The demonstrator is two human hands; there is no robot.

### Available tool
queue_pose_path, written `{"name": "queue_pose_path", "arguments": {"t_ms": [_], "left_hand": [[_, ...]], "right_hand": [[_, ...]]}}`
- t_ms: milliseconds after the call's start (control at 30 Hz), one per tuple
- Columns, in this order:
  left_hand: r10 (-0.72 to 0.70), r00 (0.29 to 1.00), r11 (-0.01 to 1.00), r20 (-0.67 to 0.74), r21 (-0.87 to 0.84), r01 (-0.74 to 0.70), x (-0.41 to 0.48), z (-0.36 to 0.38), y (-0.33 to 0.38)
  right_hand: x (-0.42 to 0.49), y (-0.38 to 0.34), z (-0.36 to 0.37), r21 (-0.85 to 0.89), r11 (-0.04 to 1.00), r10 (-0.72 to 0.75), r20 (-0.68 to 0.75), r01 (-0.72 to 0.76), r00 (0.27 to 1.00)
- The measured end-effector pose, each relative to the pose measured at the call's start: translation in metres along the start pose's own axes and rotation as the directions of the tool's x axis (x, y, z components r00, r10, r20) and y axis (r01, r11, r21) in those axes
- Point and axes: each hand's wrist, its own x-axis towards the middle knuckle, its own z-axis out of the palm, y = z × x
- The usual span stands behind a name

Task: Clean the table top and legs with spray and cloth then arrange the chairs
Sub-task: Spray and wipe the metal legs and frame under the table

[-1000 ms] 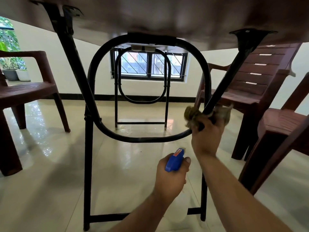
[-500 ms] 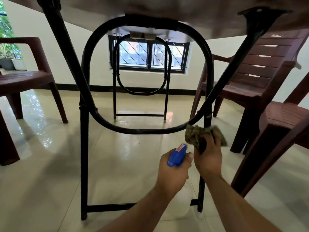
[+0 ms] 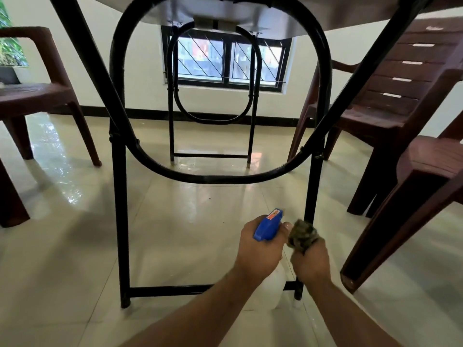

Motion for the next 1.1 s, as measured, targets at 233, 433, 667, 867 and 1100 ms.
{"name": "queue_pose_path", "arguments": {"t_ms": [233, 433, 667, 867, 1100], "left_hand": [[-0.034, 0.998, 0.997, 0.051, 0.072, 0.030, -0.002, 0.007, -0.027], [-0.171, 0.973, 0.973, 0.154, 0.181, 0.142, -0.020, 0.009, -0.067], [-0.329, 0.937, 0.935, 0.119, 0.182, 0.305, -0.028, 0.007, -0.084], [-0.387, 0.915, 0.920, 0.119, 0.118, 0.374, -0.025, 0.015, -0.094], [-0.363, 0.922, 0.930, 0.131, 0.119, 0.349, -0.034, 0.016, -0.094]], "right_hand": [[-0.002, -0.001, -0.009, 0.021, 0.975, -0.220, -0.057, 0.222, 0.974], [-0.024, 0.075, -0.008, -0.407, 0.905, 0.227, 0.219, -0.123, 0.949], [-0.024, 0.077, -0.010, -0.126, 0.990, -0.040, 0.123, 0.056, 0.992], [-0.035, 0.143, -0.023, -0.501, 0.864, 0.185, 0.424, 0.059, 0.887], [-0.029, 0.129, 0.021, -0.381, 0.919, 0.157, 0.120, -0.101, 0.980]]}}
